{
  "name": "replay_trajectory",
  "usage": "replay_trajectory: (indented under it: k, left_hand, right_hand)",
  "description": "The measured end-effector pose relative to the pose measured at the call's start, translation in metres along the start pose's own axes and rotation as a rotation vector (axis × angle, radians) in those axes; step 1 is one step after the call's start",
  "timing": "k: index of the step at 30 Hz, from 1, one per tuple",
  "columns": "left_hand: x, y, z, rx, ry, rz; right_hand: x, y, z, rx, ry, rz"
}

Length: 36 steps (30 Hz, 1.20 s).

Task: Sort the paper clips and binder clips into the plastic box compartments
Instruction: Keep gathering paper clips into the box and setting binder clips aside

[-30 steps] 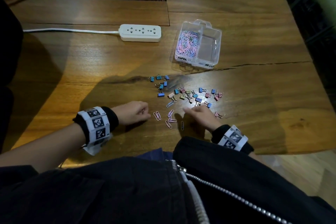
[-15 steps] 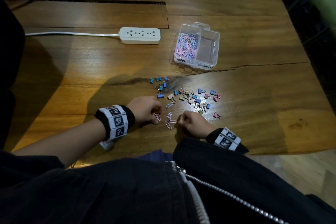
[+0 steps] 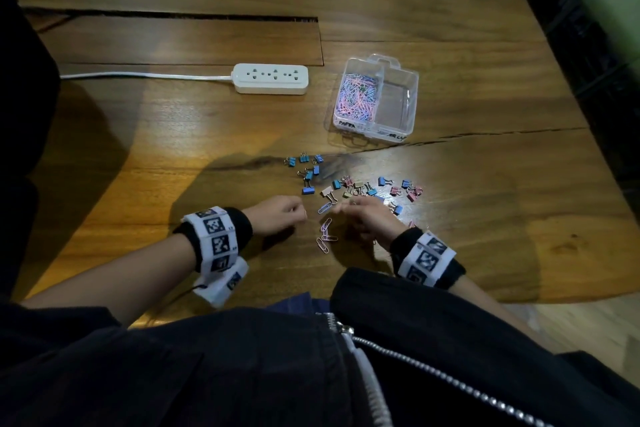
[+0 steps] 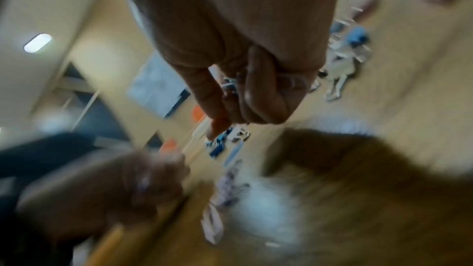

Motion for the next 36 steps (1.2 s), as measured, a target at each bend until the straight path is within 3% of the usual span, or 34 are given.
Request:
replay_trajectory:
  k: [2, 4, 7, 10, 15, 19, 24, 28, 31, 36]
  left_hand:
    - [-0.001, 0.005, 0.002, 0.542, 0.057, 0.017]
    - [0.0, 0.009, 0.001, 0.921, 0.048, 0.051]
    - [-0.001, 0.011, -0.002, 1.088, 0.006, 0.074]
    - [-0.005, 0.006, -0.004, 1.1, -0.013, 0.1]
    - [-0.016, -0.002, -0.013, 0.784, 0.175, 0.009]
    - [-0.017, -0.005, -0.017, 0.49, 0.176, -0.057]
    - [-0.02, -0.011, -0.028, -0.082, 0.064, -0.21]
    - [-0.024, -0.017, -0.029, -0.425, 0.042, -0.244]
    - [-0.024, -0.019, -0.032, -0.533, 0.031, -0.235]
    - [-0.022, -0.018, -0.037, -0.63, 0.062, -0.155]
  right_hand:
    - [-0.002, -0.008, 0.001, 0.423, 0.124, -0.055]
    - [-0.002, -0.014, 0.0, 0.601, 0.17, -0.078]
    - [-0.001, -0.017, -0.003, 0.68, 0.214, -0.087]
    - [0.0, -0.018, -0.007, 0.933, 0.266, -0.081]
    - [0.0, -0.014, -0.012, 0.997, 0.289, -0.104]
    - [-0.001, -0.011, -0.016, 0.901, 0.253, -0.092]
    - [0.005, 0.009, -0.02, 0.371, 0.15, -0.161]
    - [0.014, 0.02, -0.022, -0.107, 0.015, -0.05]
    - [0.014, 0.024, -0.021, -0.405, -0.03, 0.038]
    - [0.013, 0.021, -0.019, -0.609, -0.131, 0.119]
Point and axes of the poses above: each hand's wrist, its own x-axis away from the middle knuckle, its own y-axis out of the back of the hand, z = x × y, the point moved 1 cm from there along -x, towards the middle knuckle, and after that the axes turned 3 degrees about -x, right-handed, at the moved point
